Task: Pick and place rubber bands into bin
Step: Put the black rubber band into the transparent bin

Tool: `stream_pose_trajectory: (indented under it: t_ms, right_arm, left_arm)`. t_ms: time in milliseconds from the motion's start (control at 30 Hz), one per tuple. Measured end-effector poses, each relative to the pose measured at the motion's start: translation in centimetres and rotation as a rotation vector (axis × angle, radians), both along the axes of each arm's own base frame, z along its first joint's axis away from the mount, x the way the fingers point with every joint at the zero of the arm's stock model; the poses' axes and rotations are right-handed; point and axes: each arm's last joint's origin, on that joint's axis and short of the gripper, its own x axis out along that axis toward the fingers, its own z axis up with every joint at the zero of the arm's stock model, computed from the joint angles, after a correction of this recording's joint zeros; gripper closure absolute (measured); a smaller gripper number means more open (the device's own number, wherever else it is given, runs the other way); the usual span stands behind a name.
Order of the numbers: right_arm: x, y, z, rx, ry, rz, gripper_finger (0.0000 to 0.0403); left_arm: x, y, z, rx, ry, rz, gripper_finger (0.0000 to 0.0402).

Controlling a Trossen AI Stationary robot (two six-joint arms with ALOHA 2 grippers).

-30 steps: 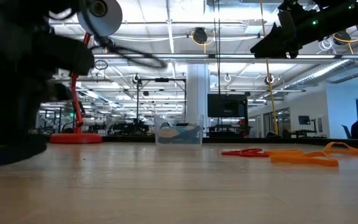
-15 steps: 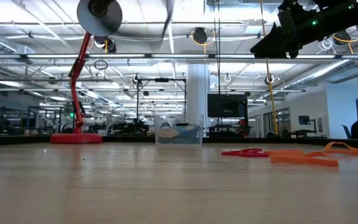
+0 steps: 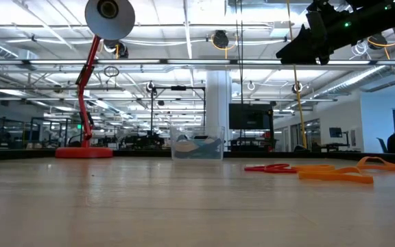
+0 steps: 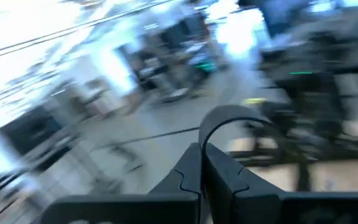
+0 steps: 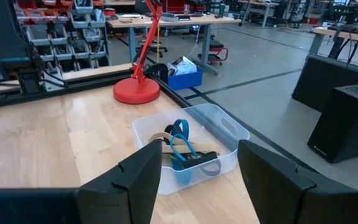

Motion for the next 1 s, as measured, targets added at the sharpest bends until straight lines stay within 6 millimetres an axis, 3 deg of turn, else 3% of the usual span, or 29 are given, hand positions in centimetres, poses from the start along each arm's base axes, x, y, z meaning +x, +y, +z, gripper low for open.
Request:
stream_pose_trajectory:
  t_ms: [167,367,633,1000]
  right_arm:
    - [0.0,0.0,0.0,0.004,-0.002,-0.001,0.0195]
    - [0.0,0.0,0.0,0.002,-0.001,0.0,0.0195]
    - [0.0,0.0,0.0,0.002,0.0,0.0,0.0195]
    - [0.0,0.0,0.0,-0.012,0.009,0.003,0.0195]
  left_arm:
    - [1.8,2.7,-1.1,-0.01,0.025,0.168,0.0396]
    - [5.5,6.7,-4.3,-0.064,0.087,0.304,0.0391]
    - [10.4,12.7,-10.9,-0.095,0.254,0.441,0.0389]
    - [13.4,20.4,-19.9,-0.308,0.375,0.463,0.0395]
